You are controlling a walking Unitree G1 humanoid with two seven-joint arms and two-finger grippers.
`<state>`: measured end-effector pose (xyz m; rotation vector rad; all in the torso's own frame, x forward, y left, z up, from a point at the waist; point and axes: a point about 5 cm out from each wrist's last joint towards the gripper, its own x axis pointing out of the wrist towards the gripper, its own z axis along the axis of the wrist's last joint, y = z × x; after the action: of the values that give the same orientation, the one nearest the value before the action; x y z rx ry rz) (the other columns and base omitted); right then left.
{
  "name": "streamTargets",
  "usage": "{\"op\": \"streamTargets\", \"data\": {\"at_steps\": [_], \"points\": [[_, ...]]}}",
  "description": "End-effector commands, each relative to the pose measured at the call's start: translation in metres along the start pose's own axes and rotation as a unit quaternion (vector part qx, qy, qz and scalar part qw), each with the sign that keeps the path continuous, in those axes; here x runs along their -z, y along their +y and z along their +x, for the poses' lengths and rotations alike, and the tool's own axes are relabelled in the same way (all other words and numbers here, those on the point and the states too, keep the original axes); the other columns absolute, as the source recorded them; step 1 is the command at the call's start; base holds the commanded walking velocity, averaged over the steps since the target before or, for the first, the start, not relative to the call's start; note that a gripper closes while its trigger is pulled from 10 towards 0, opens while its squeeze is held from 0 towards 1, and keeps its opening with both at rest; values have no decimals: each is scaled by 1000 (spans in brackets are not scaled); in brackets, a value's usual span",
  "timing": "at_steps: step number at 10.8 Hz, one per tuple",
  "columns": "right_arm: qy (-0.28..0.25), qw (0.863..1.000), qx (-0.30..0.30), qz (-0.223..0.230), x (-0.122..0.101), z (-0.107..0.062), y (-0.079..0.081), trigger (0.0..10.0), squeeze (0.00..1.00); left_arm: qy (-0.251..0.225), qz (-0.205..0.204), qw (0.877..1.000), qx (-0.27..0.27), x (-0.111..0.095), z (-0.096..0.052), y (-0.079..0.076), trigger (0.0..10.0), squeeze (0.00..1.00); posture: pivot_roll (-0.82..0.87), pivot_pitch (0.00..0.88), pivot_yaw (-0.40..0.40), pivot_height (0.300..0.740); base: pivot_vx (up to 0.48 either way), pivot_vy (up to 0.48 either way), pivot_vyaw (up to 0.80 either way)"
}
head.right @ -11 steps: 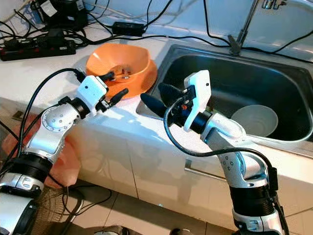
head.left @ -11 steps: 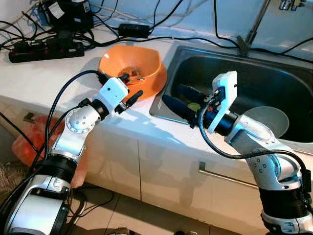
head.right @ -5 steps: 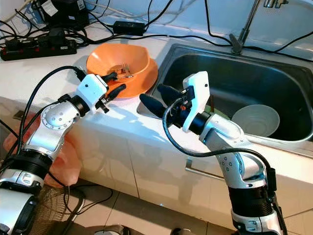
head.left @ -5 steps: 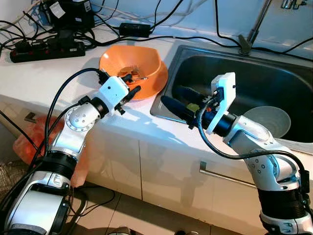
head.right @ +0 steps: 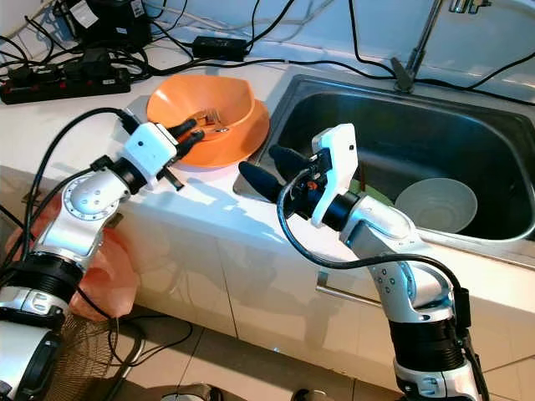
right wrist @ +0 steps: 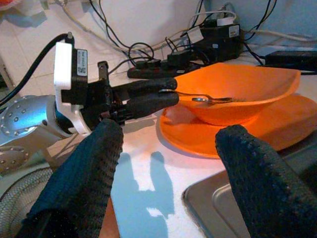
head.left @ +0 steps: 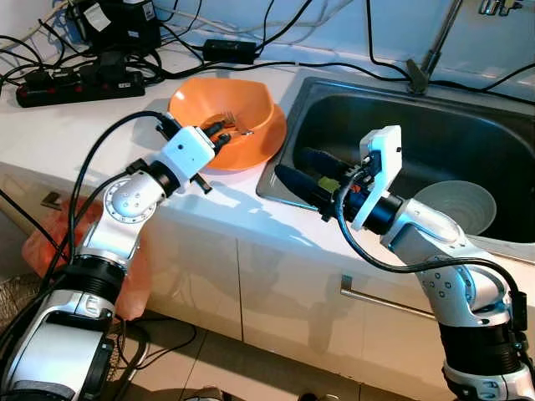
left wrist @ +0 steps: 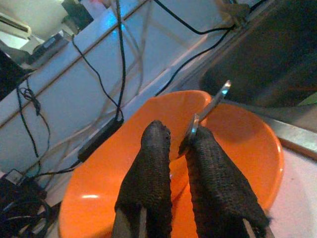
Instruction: Kitchen organization
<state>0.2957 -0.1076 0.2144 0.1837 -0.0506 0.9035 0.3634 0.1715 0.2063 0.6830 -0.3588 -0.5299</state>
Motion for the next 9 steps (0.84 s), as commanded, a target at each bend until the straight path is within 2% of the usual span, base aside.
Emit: {"op": "streamTargets", "data": {"at_steps": [1, 4, 7, 8, 9], "points": [[1, 1000, -2, -3, 2, 0, 1, 10000, 0, -20, 24, 999, -16, -10, 2, 11, 0, 0, 134, 68, 3, 740, 0, 0, 0], [3, 1000, -1, -4, 3, 1, 0, 10000, 0, -63, 64, 993, -72, -28, -3, 29, 0, 0, 134, 68, 0, 740, 0, 0, 0], [4, 1000, -1, -5, 3, 2, -2, 10000, 0, -115, 114, 972, -167, -55, -10, 61, 0, 0, 140, 65, -7, 740, 0, 0, 0], [3, 1000, -1, -5, 3, 3, -2, 10000, 0, -130, 106, 963, -212, -63, -12, 74, 0, 0, 138, 63, -8, 740, 0, 0, 0], [3, 1000, 0, -5, 3, 4, -2, 10000, 0, -139, 65, 958, -242, -67, -12, 82, 0, 0, 136, 62, -10, 740, 0, 0, 0]]}}
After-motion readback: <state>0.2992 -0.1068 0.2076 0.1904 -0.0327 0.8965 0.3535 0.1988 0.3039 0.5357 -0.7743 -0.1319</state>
